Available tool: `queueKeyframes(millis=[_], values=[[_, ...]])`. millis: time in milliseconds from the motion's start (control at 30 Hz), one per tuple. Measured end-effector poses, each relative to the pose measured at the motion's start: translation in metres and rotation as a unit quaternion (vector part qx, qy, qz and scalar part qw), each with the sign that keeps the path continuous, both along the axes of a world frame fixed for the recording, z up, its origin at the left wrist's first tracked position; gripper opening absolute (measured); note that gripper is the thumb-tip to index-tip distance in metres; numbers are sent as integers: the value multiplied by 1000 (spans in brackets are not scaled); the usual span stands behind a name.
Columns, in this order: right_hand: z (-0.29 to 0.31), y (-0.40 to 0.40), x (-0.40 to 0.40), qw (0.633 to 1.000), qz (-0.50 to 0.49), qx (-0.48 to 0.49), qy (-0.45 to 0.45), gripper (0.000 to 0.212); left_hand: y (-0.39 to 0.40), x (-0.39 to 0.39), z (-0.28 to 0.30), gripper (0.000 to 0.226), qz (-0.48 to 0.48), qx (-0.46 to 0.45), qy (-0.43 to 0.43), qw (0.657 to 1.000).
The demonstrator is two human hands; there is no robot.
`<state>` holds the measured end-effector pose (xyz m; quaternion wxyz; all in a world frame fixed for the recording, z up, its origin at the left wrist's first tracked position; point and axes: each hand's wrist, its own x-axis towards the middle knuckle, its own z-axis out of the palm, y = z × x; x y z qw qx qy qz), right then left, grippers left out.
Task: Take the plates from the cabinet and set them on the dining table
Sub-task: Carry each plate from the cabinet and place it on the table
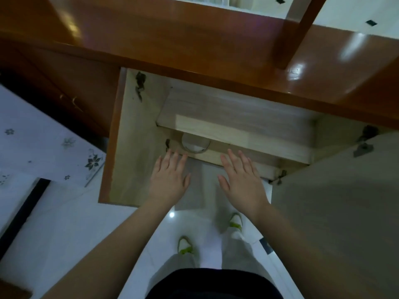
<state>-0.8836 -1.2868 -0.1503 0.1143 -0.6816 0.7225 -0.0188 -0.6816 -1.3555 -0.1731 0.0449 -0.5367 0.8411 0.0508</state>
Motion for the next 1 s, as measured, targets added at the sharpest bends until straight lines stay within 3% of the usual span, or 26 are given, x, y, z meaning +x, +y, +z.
queueKeyframes(millis=[500,867,1000], values=[[-129,-82,-43,996,50,57,-37,71,-59,-68,-119,65,79,43,62,994],[-264,-128,-36,995,30,84,-37,80,-111,-74,-250,63,108,83,34,990],[-310,-146,-41,993,23,111,-26,82,-129,-71,-301,62,168,84,56,981]])
